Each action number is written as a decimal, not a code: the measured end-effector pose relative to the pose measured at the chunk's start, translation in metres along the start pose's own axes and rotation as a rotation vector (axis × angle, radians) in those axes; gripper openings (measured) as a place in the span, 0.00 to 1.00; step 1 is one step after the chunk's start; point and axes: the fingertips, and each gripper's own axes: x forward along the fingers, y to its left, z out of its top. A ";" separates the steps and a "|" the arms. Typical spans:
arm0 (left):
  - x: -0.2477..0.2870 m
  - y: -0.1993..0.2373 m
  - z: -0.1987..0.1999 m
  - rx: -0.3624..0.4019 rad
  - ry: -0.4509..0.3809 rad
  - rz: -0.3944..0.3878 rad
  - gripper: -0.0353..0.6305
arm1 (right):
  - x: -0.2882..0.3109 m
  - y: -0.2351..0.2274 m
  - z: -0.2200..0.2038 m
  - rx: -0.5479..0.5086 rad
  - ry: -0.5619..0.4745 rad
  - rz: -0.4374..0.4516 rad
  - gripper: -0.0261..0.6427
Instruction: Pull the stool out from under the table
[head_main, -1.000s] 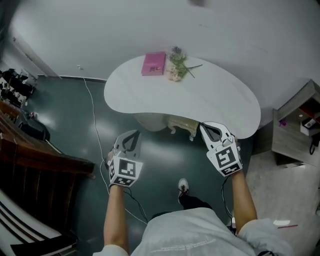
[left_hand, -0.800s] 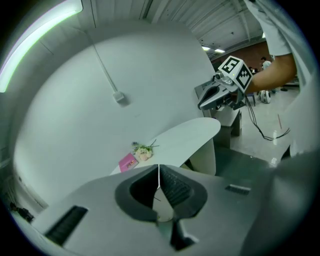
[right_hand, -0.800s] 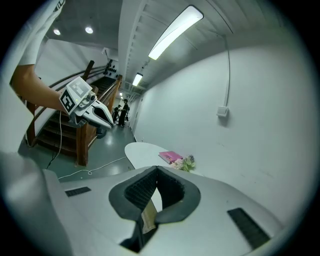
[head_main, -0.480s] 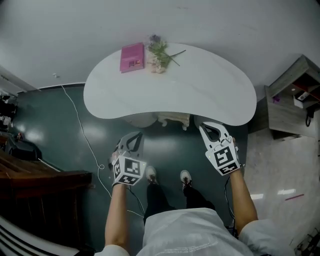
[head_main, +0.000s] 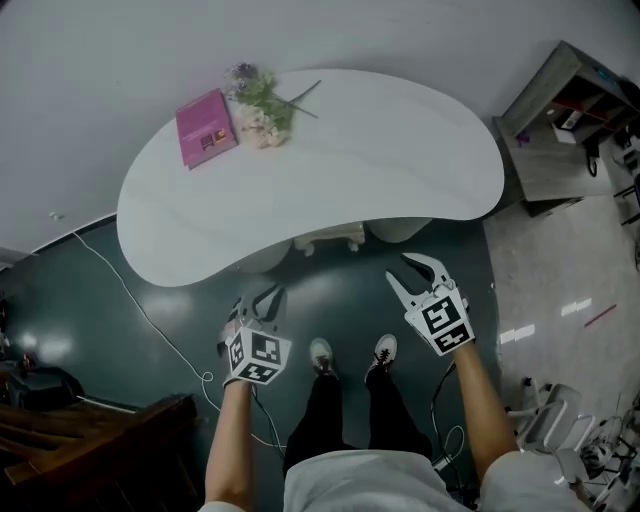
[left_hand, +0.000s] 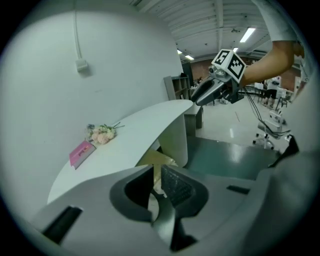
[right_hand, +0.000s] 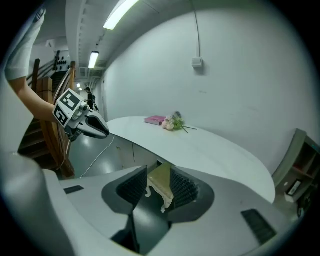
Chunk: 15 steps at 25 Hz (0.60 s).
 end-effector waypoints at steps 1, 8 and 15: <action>0.009 -0.001 -0.010 0.008 0.009 -0.013 0.09 | 0.010 0.001 -0.012 0.016 0.011 -0.009 0.24; 0.088 -0.005 -0.074 -0.032 0.044 -0.024 0.22 | 0.094 0.012 -0.095 0.027 0.071 -0.017 0.28; 0.197 -0.022 -0.127 -0.122 0.052 -0.034 0.27 | 0.178 -0.002 -0.173 0.043 0.085 -0.013 0.33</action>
